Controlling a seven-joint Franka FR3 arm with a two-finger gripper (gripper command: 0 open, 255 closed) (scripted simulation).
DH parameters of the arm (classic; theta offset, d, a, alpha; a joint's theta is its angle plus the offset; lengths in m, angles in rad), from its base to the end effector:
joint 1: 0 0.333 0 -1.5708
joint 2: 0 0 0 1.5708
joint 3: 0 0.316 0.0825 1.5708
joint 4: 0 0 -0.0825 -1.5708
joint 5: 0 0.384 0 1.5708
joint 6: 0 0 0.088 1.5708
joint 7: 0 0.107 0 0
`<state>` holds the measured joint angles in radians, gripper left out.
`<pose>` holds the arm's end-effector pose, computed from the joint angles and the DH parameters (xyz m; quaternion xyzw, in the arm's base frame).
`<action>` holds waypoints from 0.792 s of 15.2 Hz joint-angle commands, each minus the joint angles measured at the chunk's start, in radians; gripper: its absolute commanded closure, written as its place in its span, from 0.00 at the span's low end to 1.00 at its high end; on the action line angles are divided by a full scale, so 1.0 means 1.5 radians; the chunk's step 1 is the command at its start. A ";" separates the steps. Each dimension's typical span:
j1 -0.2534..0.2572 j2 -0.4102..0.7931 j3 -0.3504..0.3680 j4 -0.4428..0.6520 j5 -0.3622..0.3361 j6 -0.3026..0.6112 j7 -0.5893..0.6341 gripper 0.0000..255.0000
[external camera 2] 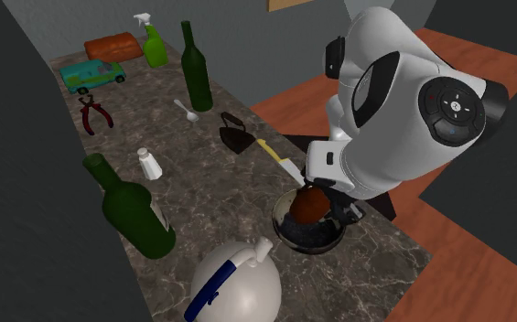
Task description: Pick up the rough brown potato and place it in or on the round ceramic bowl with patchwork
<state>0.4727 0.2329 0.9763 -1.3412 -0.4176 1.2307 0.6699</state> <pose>0.1843 0.5363 0.6252 0.9270 0.3376 0.0335 0.1597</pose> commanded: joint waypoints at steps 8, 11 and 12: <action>0.027 0.025 0.000 0.047 -0.020 -0.034 0.007 0.00; 0.132 0.104 -0.012 0.211 -0.093 -0.143 0.019 0.00; 0.133 0.104 -0.013 0.211 -0.093 -0.142 0.018 0.00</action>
<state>0.6470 0.3724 0.9606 -1.0668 -0.5398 1.0478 0.6981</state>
